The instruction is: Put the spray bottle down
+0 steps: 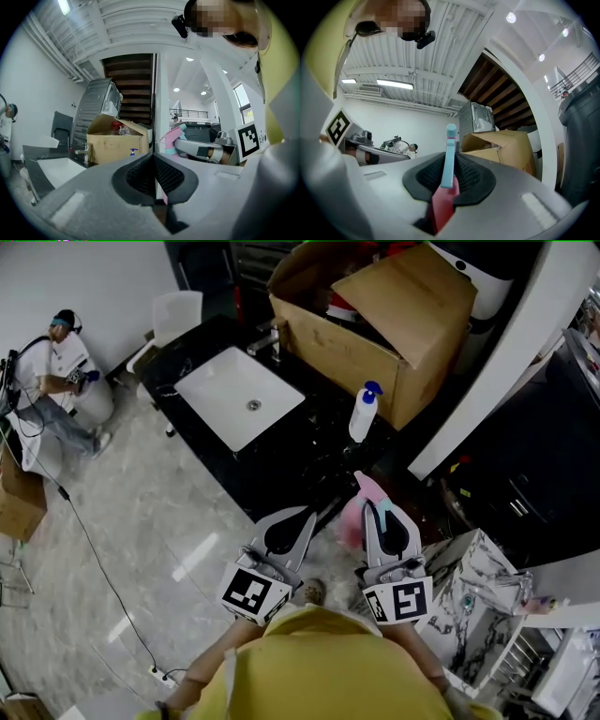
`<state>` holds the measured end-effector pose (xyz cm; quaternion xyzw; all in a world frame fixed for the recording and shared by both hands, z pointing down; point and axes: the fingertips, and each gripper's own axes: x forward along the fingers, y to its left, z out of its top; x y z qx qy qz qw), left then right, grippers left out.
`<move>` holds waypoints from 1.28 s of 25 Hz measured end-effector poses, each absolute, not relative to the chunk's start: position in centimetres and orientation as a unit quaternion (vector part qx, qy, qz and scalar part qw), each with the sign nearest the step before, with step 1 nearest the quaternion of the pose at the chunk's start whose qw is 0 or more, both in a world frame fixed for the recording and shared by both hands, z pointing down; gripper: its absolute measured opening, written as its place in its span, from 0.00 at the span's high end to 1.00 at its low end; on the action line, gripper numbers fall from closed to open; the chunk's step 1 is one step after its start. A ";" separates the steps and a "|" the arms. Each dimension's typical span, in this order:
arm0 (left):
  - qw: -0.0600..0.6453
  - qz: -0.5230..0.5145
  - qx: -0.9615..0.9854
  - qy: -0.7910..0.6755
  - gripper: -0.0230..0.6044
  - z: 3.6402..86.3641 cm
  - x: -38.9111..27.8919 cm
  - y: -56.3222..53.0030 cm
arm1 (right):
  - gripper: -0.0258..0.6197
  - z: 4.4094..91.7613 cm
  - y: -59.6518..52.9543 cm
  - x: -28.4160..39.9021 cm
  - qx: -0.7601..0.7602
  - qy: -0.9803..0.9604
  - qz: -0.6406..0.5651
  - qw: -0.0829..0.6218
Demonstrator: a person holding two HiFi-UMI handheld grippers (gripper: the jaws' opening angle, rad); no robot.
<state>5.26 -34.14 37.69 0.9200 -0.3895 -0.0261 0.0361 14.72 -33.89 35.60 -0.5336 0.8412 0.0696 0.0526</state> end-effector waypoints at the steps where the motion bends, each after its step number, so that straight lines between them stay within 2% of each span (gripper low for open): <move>1: 0.038 -0.025 0.920 -0.388 0.96 37.8 5.2 -34.4 | 0.89 35.7 -34.2 14.7 -0.535 0.840 0.070 0.052; 14: 0.041 -0.013 0.935 -0.353 0.96 37.1 4.0 -38.4 | 0.89 34.9 -37.4 12.7 -0.548 0.831 0.091 0.043; 32: 0.062 -0.008 0.942 -0.329 0.96 38.9 4.8 -45.6 | 0.89 37.0 -46.2 12.9 -0.541 0.831 0.102 0.073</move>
